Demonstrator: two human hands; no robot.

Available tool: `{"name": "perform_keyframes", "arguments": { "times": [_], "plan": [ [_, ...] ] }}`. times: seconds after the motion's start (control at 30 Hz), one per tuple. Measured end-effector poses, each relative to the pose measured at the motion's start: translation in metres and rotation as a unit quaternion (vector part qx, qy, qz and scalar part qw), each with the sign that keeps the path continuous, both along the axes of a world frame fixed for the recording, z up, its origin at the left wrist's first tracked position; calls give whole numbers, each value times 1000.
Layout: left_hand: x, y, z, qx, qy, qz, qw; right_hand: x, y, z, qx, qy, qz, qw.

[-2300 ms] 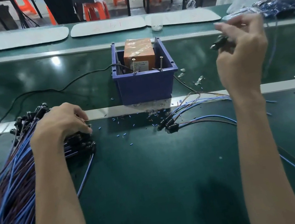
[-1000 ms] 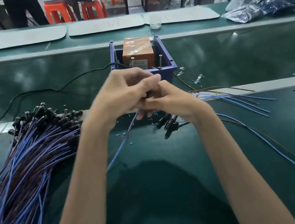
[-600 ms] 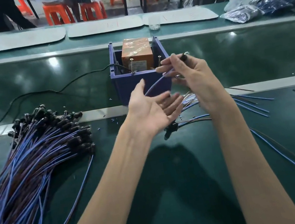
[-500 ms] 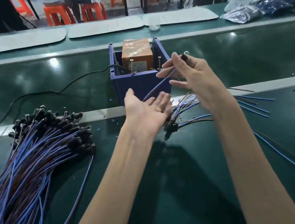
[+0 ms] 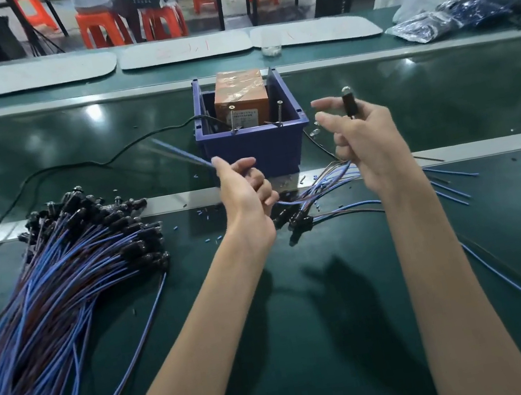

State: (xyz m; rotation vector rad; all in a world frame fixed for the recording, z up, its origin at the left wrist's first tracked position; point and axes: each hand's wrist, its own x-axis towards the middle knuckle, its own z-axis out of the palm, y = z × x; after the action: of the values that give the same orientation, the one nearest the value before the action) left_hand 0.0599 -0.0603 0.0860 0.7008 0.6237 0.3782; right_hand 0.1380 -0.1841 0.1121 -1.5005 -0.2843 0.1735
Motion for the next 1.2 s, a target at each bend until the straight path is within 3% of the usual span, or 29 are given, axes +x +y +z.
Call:
{"name": "perform_keyframes", "arguments": {
  "times": [0.1, 0.17, 0.3, 0.53, 0.6, 0.7, 0.8, 0.97, 1.2],
  "plan": [
    [0, -1, -1, 63, -22, -45, 997, 4, 2, 0, 75, 46, -33, 996],
    [0, 3, 0, 66, -60, -44, 995, 9, 2, -1, 92, 72, -3, 993],
    [0, 11, -5, 124, -71, -115, 983, 8, 8, -4, 32, 68, 77, 994],
    [3, 0, -13, 183, -31, -278, 943, -6, 31, -8, -70, 38, 82, 993],
    [5, -3, -13, 179, -3, -246, 953, -7, 32, -8, -48, 42, 74, 995],
    [8, -3, -13, 188, 11, -55, 980, -4, 30, -7, -65, 46, 53, 995],
    [5, 4, -11, 216, 2, 97, 972, -2, 25, -8, -68, 51, 63, 994],
    [2, 15, -11, 271, 48, 93, 957, 2, 24, -11, -65, 25, 20, 997],
    [8, 39, -19, 394, 111, 49, 911, 7, 20, -11, -35, 8, -24, 999]
  ]
}}
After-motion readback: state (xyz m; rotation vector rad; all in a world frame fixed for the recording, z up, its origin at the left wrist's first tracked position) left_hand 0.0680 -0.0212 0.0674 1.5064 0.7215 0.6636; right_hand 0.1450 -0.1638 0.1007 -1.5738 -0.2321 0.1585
